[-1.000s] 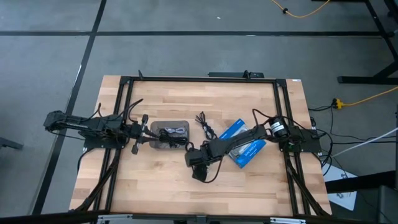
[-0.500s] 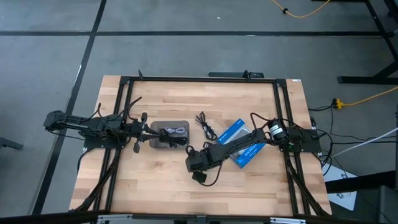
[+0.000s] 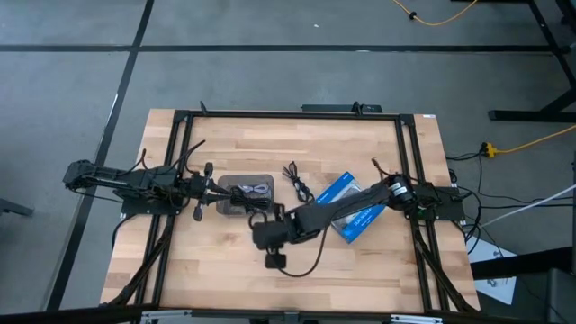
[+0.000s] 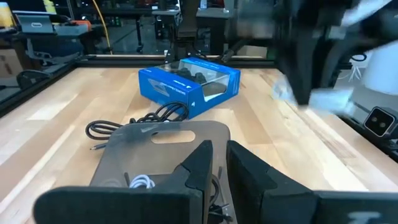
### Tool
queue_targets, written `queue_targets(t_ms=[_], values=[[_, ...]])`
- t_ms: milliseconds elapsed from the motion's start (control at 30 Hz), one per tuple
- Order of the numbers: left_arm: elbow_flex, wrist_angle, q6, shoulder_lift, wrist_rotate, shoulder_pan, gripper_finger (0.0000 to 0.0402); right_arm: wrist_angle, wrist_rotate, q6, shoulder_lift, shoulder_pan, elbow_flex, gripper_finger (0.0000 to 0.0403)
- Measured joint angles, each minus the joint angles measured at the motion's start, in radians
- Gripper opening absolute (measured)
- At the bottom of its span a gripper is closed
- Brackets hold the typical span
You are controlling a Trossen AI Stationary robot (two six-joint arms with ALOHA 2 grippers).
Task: Pick and place USB-C Cables
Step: Put the white charger cable into the black bin, then put the black charger cable into the black bin
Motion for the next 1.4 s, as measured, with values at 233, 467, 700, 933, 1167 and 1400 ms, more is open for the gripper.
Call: queue_targets(t_ms=[233, 467, 700, 933, 1167, 1400], values=[[0.0, 0.0, 0.0, 0.0, 0.0, 0.0, 0.0041, 0.008, 0.336, -0.029, -0.002, -0.083, 0.076, 0.0037], [0.0, 0.0, 0.0, 0.0, 0.0, 0.0, 0.0041, 0.063, 0.177, 0.03, 0.068, -0.204, 0.076, 0.0037], [0.0, 0.0, 0.0, 0.0, 0.0, 0.0, 0.0041, 0.101, 0.01, 0.051, 0.1, -0.251, 0.076, 0.0109], [0.0, 0.0, 0.0, 0.0, 0.0, 0.0, 0.0041, 0.023, -0.02, 0.049, 0.054, -0.259, 0.077, 0.0182], [0.0, 0.0, 0.0, 0.0, 0.0, 0.0, 0.0041, -0.32, 0.047, 0.067, -0.056, -0.266, 0.078, 0.0189], [0.0, 0.0, 0.0, 0.0, 0.0, 0.0, 0.0041, -0.564, 0.252, 0.255, -0.084, -0.277, 0.077, 0.0187]])
